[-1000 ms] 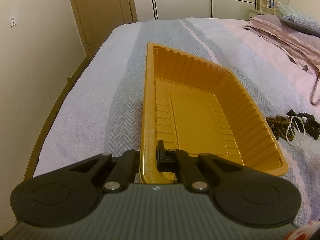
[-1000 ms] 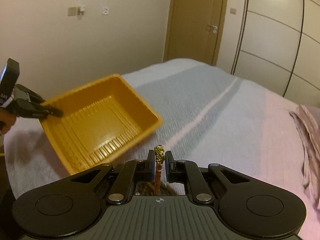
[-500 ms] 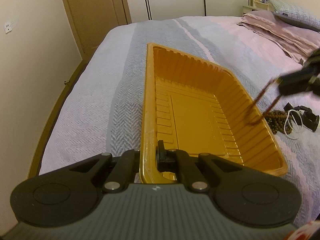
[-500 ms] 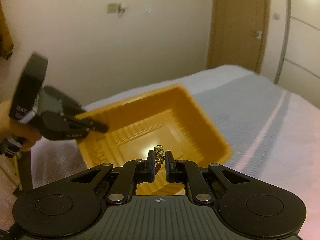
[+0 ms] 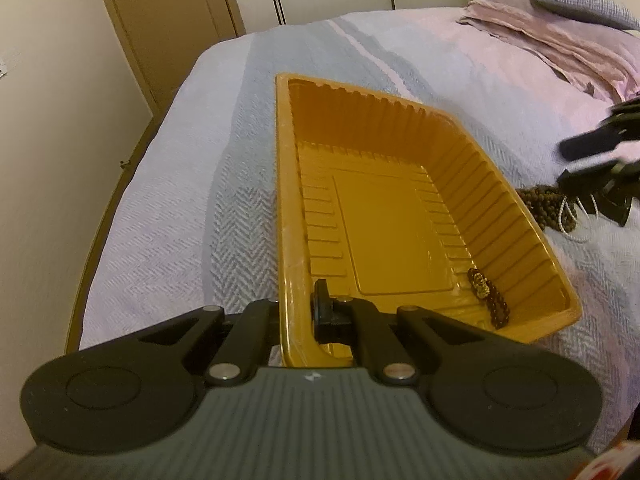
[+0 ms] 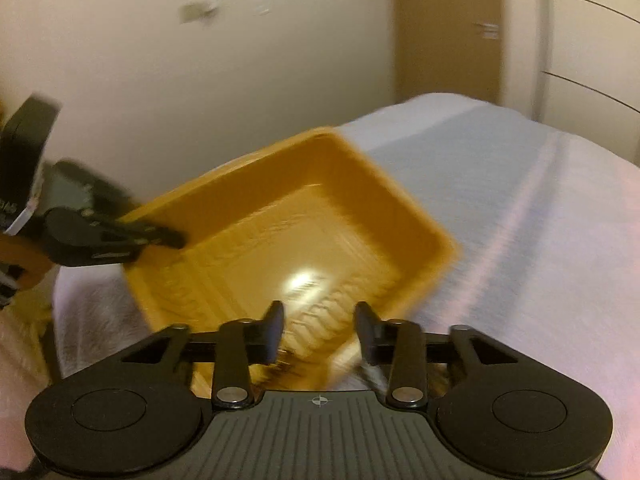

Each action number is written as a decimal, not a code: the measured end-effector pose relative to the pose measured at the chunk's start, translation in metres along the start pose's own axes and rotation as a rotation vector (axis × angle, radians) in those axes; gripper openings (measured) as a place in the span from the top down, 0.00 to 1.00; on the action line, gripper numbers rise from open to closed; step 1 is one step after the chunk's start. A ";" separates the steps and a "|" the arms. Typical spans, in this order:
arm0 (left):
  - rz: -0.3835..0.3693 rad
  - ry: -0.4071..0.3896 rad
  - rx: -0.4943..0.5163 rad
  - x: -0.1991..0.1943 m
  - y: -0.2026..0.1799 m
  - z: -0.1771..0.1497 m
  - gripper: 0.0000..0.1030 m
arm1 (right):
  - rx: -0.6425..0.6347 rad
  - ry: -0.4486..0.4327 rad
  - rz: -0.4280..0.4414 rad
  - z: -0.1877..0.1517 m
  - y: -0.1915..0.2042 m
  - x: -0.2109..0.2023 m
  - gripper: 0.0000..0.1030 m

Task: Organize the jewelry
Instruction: 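Grasp the white pearl necklace from the pile with the right gripper, then carry the pearl necklace into the orange tray and release it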

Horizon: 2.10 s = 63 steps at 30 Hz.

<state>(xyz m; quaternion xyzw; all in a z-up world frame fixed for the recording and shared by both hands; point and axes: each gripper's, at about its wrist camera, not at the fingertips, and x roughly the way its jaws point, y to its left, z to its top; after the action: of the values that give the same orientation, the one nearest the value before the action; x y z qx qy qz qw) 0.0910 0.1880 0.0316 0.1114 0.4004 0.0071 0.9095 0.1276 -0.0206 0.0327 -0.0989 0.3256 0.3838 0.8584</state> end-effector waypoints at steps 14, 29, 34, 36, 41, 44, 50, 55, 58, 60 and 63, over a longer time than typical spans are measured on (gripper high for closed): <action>0.055 0.035 0.063 -0.003 -0.010 0.003 0.97 | 0.177 0.083 -0.309 -0.105 -0.069 -0.037 0.56; 0.123 0.067 0.021 -0.007 -0.004 -0.008 0.97 | 0.263 0.085 -0.294 -0.105 -0.089 -0.005 0.60; 0.122 0.070 0.021 -0.006 -0.004 -0.009 0.97 | 0.299 0.116 -0.273 -0.105 -0.096 0.014 0.87; 0.121 0.072 0.018 -0.005 -0.003 -0.010 0.96 | 0.306 0.123 -0.275 -0.104 -0.097 0.015 0.98; 0.117 0.068 0.013 -0.005 -0.003 -0.011 0.96 | 0.254 0.085 -0.298 -0.090 -0.088 -0.008 0.98; 0.115 0.063 0.011 -0.006 -0.002 -0.012 0.96 | 0.206 0.045 -0.295 -0.071 -0.080 -0.030 0.98; 0.108 0.053 0.004 -0.007 0.000 -0.013 0.97 | 0.100 -0.071 -0.274 -0.021 -0.061 -0.078 0.98; 0.100 0.047 -0.001 -0.008 0.002 -0.013 0.97 | 0.011 -0.160 -0.236 0.020 -0.038 -0.105 0.98; 0.095 0.043 -0.001 -0.008 0.003 -0.014 0.97 | -0.034 -0.207 -0.198 0.043 -0.022 -0.113 0.98; 0.092 0.040 -0.002 -0.008 0.003 -0.014 0.97 | -0.056 -0.241 -0.155 0.060 -0.011 -0.117 0.98; 0.089 0.038 -0.002 -0.008 0.004 -0.015 0.97 | -0.082 -0.280 -0.085 0.083 0.005 -0.116 0.98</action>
<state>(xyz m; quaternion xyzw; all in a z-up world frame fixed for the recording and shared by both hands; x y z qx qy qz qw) 0.0751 0.1936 0.0286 0.1281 0.4120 0.0502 0.9007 0.1071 -0.0515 0.1705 -0.0928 0.1823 0.3703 0.9061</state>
